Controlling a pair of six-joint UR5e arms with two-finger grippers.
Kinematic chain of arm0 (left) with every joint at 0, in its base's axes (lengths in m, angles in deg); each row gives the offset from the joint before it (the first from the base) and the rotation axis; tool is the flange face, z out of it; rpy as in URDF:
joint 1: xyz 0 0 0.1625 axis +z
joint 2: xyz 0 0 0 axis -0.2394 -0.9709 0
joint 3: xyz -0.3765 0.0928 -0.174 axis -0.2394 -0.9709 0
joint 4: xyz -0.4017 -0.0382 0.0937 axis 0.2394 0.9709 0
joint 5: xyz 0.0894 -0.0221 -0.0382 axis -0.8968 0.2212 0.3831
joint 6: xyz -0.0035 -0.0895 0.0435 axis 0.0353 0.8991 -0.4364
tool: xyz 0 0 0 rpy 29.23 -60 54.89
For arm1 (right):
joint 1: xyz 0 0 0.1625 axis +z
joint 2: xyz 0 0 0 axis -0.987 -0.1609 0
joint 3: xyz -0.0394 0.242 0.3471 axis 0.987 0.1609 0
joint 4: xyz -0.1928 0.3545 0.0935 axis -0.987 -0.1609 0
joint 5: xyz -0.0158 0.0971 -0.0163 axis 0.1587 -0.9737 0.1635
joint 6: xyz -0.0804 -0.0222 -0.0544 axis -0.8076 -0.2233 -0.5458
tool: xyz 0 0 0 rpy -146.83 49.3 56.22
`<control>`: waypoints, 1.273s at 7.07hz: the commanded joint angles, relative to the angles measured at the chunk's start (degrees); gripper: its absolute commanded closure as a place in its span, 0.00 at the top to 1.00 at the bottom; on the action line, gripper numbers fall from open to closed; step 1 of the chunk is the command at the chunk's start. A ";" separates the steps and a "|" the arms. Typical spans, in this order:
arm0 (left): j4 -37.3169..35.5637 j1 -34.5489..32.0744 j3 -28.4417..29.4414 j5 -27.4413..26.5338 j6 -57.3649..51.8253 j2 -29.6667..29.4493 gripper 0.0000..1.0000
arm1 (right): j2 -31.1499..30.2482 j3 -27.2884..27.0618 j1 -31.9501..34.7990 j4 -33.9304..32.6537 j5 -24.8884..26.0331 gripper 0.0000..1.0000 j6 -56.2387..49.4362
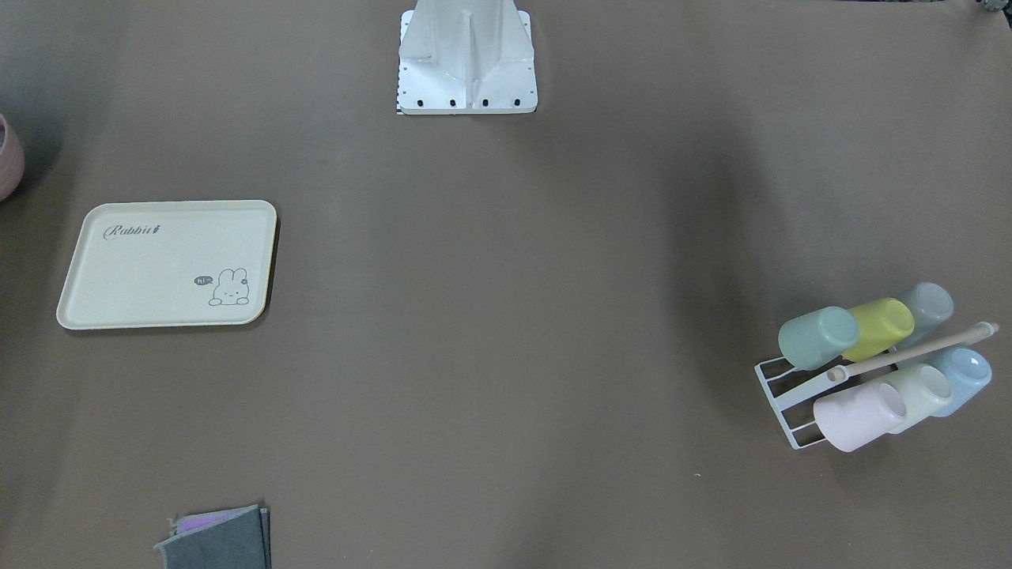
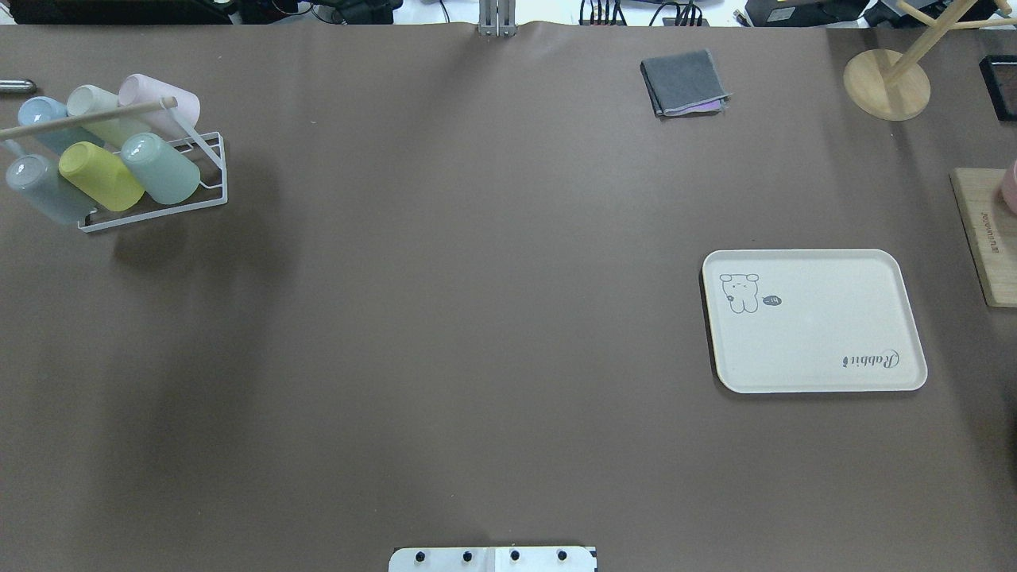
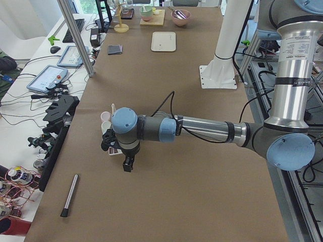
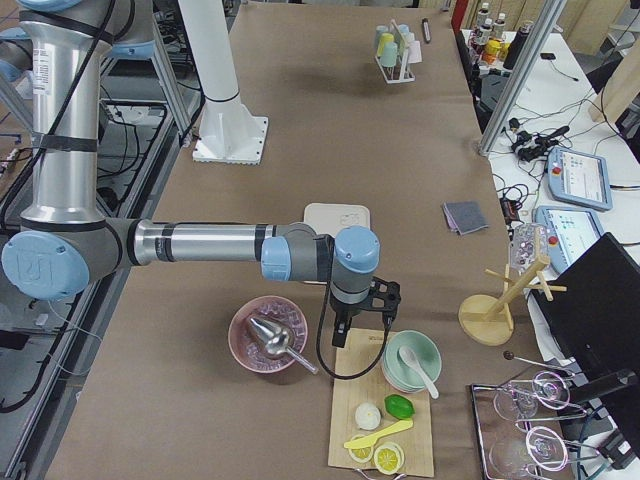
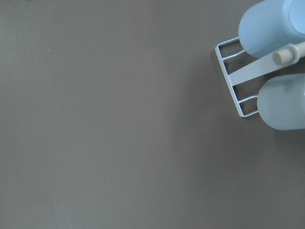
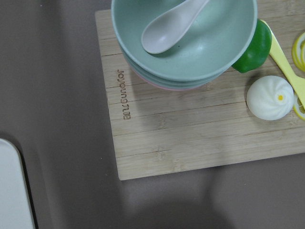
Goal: Pick up and place green cup on tray
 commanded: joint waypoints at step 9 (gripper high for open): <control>9.67 9.66 -11.35 -15.20 -0.83 -3.94 0.98 | 0.62 -1.88 -0.09 0.01 -0.20 1.00 -0.55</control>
